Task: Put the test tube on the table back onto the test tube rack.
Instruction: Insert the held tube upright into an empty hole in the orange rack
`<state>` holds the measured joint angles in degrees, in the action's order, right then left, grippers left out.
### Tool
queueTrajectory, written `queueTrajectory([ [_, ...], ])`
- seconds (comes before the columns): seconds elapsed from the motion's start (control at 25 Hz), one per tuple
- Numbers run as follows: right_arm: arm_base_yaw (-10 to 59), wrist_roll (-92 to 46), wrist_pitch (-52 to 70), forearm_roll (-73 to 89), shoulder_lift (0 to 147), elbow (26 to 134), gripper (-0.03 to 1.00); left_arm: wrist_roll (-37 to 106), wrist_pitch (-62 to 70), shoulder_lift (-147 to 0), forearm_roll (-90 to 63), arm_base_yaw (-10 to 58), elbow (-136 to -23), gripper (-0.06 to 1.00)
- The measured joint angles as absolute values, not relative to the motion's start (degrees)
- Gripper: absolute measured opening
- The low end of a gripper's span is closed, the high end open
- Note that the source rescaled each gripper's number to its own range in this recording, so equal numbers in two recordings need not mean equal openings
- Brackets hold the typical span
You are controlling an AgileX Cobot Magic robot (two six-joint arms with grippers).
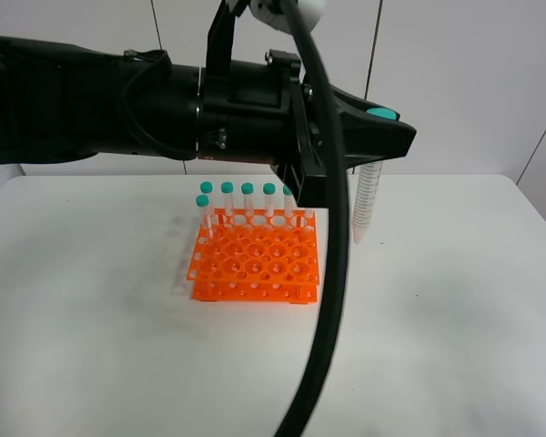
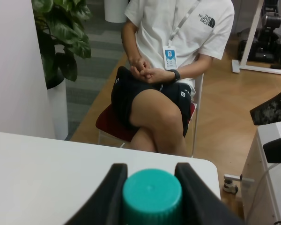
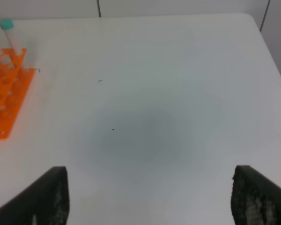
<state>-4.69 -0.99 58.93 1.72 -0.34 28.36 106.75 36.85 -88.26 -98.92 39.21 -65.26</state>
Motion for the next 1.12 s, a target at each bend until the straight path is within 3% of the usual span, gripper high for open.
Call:
queueTrajectory([
  [0.24,-4.7,-1.0,58.9,1.7,-0.3,28.4,0.85,106.7,35.6,-88.3,-99.0,39.2,-65.3,0.0],
  [0.44,-4.7,-1.0,58.9,1.7,-0.3,28.4,0.85,106.7,25.1,-88.3,-98.5,39.2,-65.3,0.0],
  [0.6,-4.7,-1.0,58.9,1.7,-0.3,28.4,0.85,100.1,15.2,-88.3,-87.4,39.2,-65.3,0.0],
  [0.8,-4.7,-1.0,58.9,1.7,-0.3,28.4,0.85,72.6,3.6,-88.3,-62.5,39.5,-65.3,0.0],
  [0.96,-4.7,-1.0,58.9,1.7,-0.3,28.4,0.85,36.9,-9.1,-88.3,-34.6,39.2,-62.6,0.0],
  [1.12,-4.7,-1.0,58.9,1.7,-0.3,28.4,0.85,8.1,-13.6,-88.5,-10.8,35.5,-58.2,0.0],
])
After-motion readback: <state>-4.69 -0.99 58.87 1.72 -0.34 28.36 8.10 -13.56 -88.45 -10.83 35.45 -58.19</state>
